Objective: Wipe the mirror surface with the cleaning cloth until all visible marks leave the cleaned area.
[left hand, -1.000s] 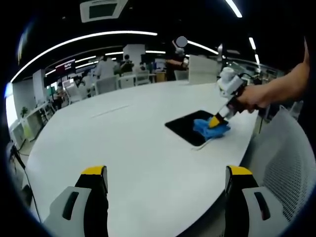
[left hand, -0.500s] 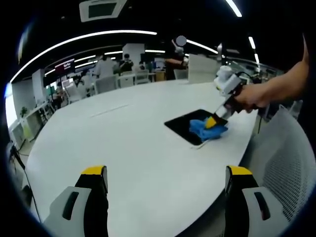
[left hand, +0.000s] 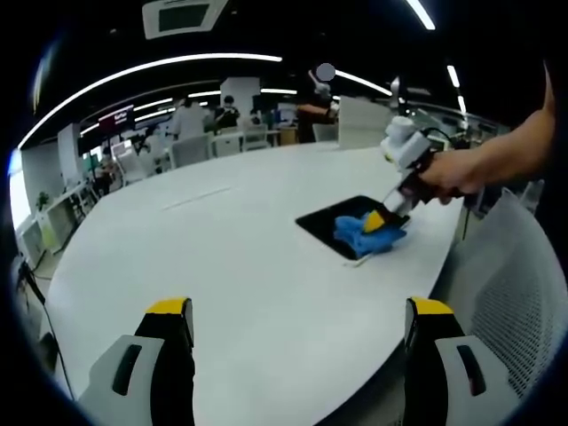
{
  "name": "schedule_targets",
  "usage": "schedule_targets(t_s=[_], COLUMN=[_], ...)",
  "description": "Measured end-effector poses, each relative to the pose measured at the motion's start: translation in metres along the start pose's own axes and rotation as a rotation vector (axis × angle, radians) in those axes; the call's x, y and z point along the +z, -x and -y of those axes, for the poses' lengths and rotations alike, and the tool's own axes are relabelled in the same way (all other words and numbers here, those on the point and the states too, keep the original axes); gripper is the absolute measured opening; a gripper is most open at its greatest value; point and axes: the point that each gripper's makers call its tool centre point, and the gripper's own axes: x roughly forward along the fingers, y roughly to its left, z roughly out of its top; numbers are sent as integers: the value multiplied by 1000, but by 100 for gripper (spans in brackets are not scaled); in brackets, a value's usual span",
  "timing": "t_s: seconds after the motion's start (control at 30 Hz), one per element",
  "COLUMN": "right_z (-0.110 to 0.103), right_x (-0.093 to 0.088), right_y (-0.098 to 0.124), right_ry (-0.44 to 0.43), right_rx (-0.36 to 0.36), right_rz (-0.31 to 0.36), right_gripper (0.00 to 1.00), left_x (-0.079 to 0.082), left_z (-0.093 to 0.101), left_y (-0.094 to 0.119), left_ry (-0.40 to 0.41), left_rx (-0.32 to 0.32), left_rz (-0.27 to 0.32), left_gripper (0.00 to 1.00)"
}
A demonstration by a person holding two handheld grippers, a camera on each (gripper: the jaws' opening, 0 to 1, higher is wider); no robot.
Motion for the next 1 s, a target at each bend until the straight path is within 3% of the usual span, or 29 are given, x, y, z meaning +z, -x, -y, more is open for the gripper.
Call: schedule_targets(t_s=[0.67,1.0], right_z=[-24,-36], right_x=[1,1], right_y=[-11,-16], right_ry=[20,44], right_rx=[35,48], right_rz=[-11,-21], right_gripper=[0,0], left_x=[-2,0], left_z=[-1,-1], left_y=[1,1], left_ry=[2,12], left_rx=[3,4], left_rz=[-7,0], left_gripper=[96,99])
